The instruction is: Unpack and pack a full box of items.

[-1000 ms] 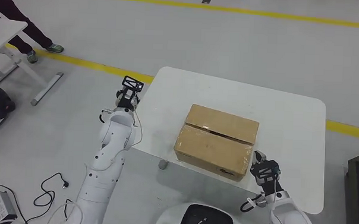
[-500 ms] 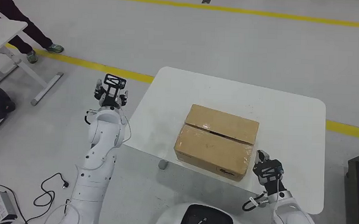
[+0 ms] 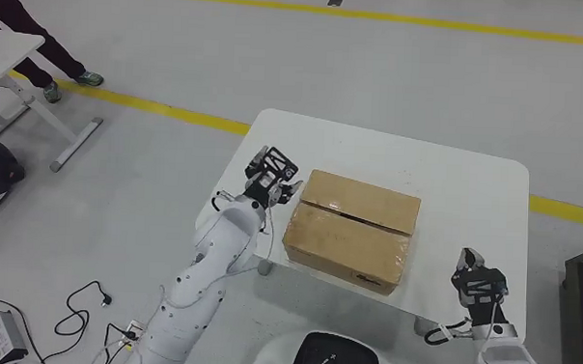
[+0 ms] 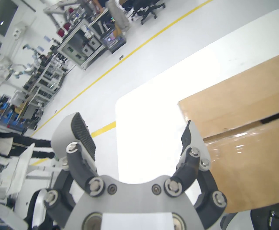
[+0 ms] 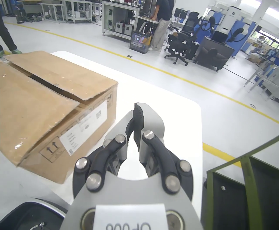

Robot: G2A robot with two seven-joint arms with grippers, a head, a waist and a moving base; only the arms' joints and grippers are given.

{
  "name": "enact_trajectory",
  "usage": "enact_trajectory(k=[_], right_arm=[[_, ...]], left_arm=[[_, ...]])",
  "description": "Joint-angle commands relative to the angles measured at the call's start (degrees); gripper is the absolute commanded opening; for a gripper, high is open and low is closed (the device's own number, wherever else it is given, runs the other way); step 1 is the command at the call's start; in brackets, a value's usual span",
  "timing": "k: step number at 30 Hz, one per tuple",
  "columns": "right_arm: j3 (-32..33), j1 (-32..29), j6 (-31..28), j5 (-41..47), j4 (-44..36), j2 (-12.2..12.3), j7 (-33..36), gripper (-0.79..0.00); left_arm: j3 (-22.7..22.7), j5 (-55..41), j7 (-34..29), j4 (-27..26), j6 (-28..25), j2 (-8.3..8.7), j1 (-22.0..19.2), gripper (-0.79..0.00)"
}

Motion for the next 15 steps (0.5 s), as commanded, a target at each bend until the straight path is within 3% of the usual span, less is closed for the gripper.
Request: enact_trajectory(k=[1, 4, 15], right_arm=[[1.3, -0.6, 0.1, 0.4, 0.0, 0.1, -0.1, -0.785], [2.6, -1.5, 0.3, 1.0, 0.0, 0.3, -0.3, -0.785], [4.5, -3.4, 0.8, 2.0, -0.5, 0.4, -0.7, -0.785]], left_arm=[[4.8, 0.3, -0.7, 0.4, -2.7, -0.3, -1.1, 0.0], [9.7, 2.5, -2.5, 2.5, -6.7, -0.64, -3.6, 0.0], [20.7, 6.4, -8.0, 11.8, -9.4, -2.5, -11.6, 0.0]])
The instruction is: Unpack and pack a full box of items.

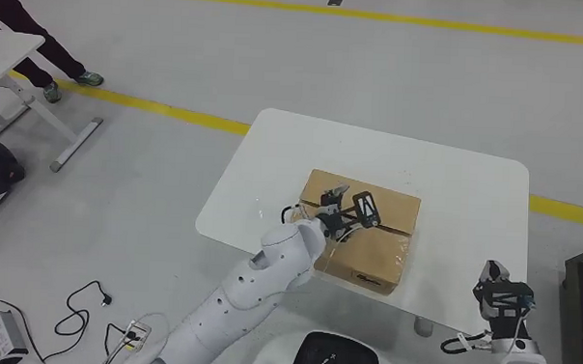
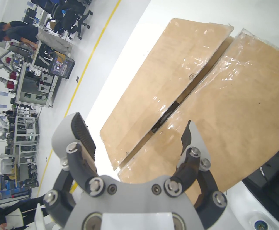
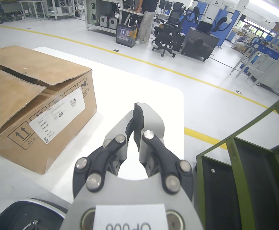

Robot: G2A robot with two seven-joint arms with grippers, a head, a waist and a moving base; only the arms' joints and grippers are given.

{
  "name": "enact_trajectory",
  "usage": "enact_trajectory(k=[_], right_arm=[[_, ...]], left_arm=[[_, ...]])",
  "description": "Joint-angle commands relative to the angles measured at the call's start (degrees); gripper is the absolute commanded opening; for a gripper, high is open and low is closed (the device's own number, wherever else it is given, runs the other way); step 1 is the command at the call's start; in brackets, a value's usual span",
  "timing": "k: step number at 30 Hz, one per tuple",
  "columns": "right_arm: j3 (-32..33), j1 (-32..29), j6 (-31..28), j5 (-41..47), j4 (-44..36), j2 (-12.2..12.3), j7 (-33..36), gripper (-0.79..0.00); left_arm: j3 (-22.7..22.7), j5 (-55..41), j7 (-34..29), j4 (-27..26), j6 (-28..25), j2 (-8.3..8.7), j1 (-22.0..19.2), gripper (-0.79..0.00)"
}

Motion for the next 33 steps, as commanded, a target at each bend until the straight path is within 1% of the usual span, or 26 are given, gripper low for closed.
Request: enact_trajectory(k=[1, 5, 11, 13, 19, 20, 21, 23, 24, 25, 26, 32, 33], right_arm=[[0.3, -0.2, 0.0, 0.2, 0.0, 0.0, 0.0, -0.785], [0.6, -0.5, 0.1, 0.2, 0.0, 0.0, -0.1, -0.785], [0.6, -0.6, 0.3, 0.3, 0.2, 0.0, -0.1, -0.785], [0.5, -0.5, 0.3, 0.5, 0.2, 0.0, 0.0, -0.785], [0.3, -0.4, 0.6, 0.5, 0.2, -0.1, 0.1, -0.785], [0.2, -0.3, 0.6, 0.4, 0.2, -0.1, 0.1, -0.785], [0.1, -0.3, 0.6, 0.4, 0.2, -0.1, 0.2, -0.785], [0.0, -0.2, 0.6, 0.5, 0.2, -0.1, 0.2, -0.785], [-0.1, -0.1, 0.6, 0.4, 0.2, -0.1, 0.2, -0.785], [-0.1, -0.1, 0.6, 0.4, 0.2, -0.2, 0.2, -0.785], [-0.1, 0.0, 0.6, 0.4, 0.2, -0.2, 0.2, -0.785], [-0.1, 0.0, 0.7, 0.3, 0.3, -0.2, 0.3, -0.785], [-0.1, 0.0, 0.7, 0.3, 0.4, -0.2, 0.2, -0.785]], left_arm=[[1.3, 0.4, -0.9, 1.9, 0.1, -0.35, -1.4, 0.0], [3.1, 2.3, -0.5, 4.9, 1.8, -0.9, -3.5, 0.0], [4.3, 7.3, 0.7, 8.6, 3.9, -1.31, -6.3, 0.0], [4.6, 9.4, 1.3, 9.2, 4.3, -1.33, -6.8, 0.0], [3.9, 12.0, 4.0, 8.3, 6.0, -1.33, -7.1, 0.0], [3.9, 12.4, 4.4, 8.1, 6.0, -1.32, -7.0, -0.206], [3.8, 12.7, 4.7, 8.1, 5.9, -1.31, -7.0, -0.385], [3.6, 12.9, 5.4, 8.1, 5.7, -1.33, -6.9, -0.499], [3.7, 13.5, 5.9, 8.2, 5.3, -1.31, -7.0, -0.61], [3.7, 13.7, 6.3, 8.4, 5.2, -1.32, -7.0, -0.742], [3.8, 13.9, 6.8, 8.4, 5.1, -1.33, -7.1, -0.785], [4.6, 16.4, 9.8, 10.1, 3.9, -1.43, -7.7, -0.785], [4.8, 16.9, 10.1, 10.4, 3.6, -1.45, -7.8, -0.767]])
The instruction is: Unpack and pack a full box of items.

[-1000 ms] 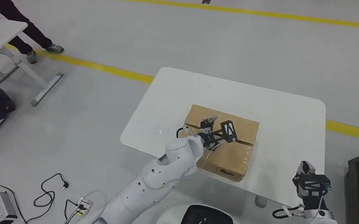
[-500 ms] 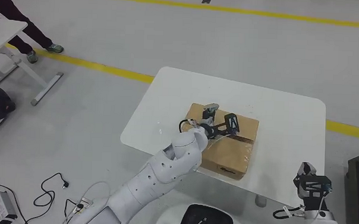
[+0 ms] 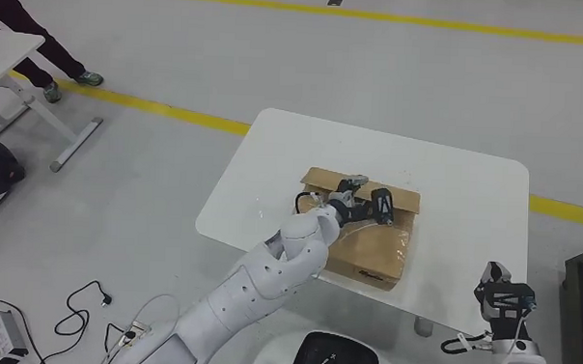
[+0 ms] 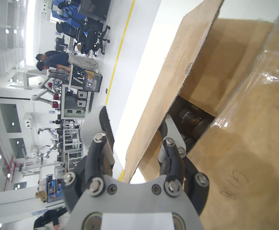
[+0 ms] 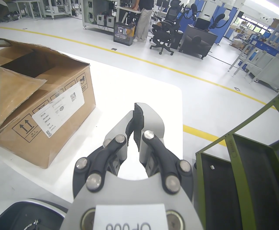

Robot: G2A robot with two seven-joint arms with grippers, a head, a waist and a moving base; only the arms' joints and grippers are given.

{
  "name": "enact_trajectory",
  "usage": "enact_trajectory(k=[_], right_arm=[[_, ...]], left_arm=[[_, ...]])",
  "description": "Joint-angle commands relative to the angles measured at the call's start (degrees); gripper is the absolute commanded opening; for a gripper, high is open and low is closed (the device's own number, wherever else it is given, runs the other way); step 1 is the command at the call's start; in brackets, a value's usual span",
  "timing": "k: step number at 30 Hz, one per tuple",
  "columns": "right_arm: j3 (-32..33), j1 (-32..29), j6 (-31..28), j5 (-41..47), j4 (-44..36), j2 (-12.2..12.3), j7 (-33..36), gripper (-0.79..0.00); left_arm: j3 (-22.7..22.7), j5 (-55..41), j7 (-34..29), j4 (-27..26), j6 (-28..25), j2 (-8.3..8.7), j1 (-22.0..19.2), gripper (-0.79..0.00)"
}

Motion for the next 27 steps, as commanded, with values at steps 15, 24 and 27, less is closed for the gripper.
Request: enact_trajectory(k=[15, 24, 27], right_arm=[[0.1, -0.2, 0.2, 0.2, 0.2, -0.1, 0.1, -0.785], [0.2, -0.2, 0.0, 0.6, 0.1, -0.1, -0.1, -0.785], [0.3, -0.3, -0.2, 0.7, 0.1, -0.1, -0.2, -0.785]], left_arm=[[-0.4, -4.3, 3.1, 2.6, -2.1, -0.86, -0.7, -0.785], [-2.1, -7.4, -2.1, -4.8, -7.2, -0.65, 2.5, -0.785], [-2.4, -7.7, -3.3, -7.2, -7.9, -0.58, 3.5, -0.785]])
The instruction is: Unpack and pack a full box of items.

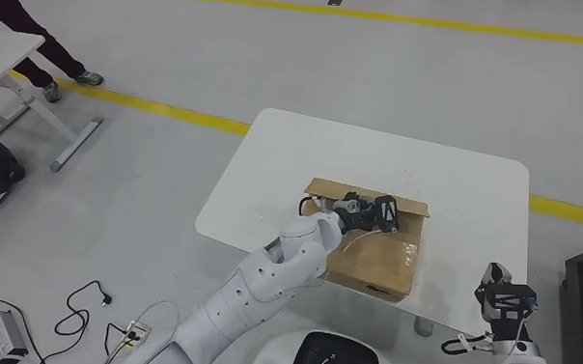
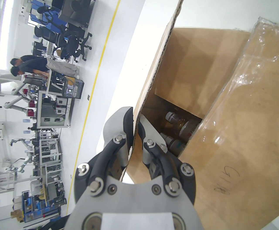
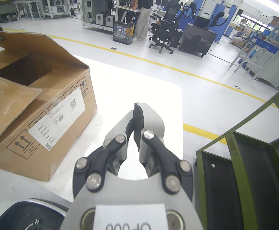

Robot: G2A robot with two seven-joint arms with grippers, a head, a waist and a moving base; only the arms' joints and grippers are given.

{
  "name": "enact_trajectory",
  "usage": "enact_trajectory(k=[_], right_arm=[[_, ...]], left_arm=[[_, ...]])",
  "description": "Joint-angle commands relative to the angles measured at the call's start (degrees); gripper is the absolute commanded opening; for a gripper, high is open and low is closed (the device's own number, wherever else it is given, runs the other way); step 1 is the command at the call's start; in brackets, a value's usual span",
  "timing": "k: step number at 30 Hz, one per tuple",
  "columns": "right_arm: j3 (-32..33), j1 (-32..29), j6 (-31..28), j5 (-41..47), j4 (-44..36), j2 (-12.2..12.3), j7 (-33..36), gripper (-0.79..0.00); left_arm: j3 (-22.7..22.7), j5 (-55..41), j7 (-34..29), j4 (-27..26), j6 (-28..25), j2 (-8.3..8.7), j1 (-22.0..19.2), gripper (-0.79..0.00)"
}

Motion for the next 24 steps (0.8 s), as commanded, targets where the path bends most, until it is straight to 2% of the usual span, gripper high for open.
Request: enact_trajectory(k=[1, 3, 4, 5, 6, 12, 24], right_arm=[[0.0, 0.0, -0.1, 0.0, 0.0, 0.0, 0.0, -0.785], [0.0, 0.0, -0.2, 0.1, 0.0, 0.0, -0.1, -0.785], [0.0, 0.0, -0.3, 0.1, 0.0, 0.0, -0.1, -0.785], [0.0, 0.1, -0.3, 0.1, 0.0, 0.0, 0.0, -0.785], [0.0, 0.1, -0.4, 0.1, 0.0, 0.0, 0.0, -0.785], [0.1, 0.1, -0.3, 0.1, 0.0, 0.0, -0.1, -0.785], [0.5, -0.6, -0.1, 0.0, -0.2, 0.0, 0.0, -0.785]], left_arm=[[-0.1, 0.1, -0.4, -1.2, -0.2, 0.04, 0.6, -0.785], [-0.3, 0.3, -0.4, -1.3, 0.2, 0.04, 0.7, -0.785], [-0.3, 0.9, -0.6, -1.0, 0.6, 0.03, 0.5, -0.64], [-0.3, 1.2, -0.5, -0.6, 1.3, -0.03, 0.3, -0.36], [-0.2, 1.1, 0.0, -0.2, 2.0, -0.12, 0.0, 0.0], [0.2, 0.8, 3.2, 5.2, 7.1, -0.91, -3.8, 0.0], [3.6, 2.7, 5.1, 18.9, 16.0, -3.48, -14.3, 0.0]])
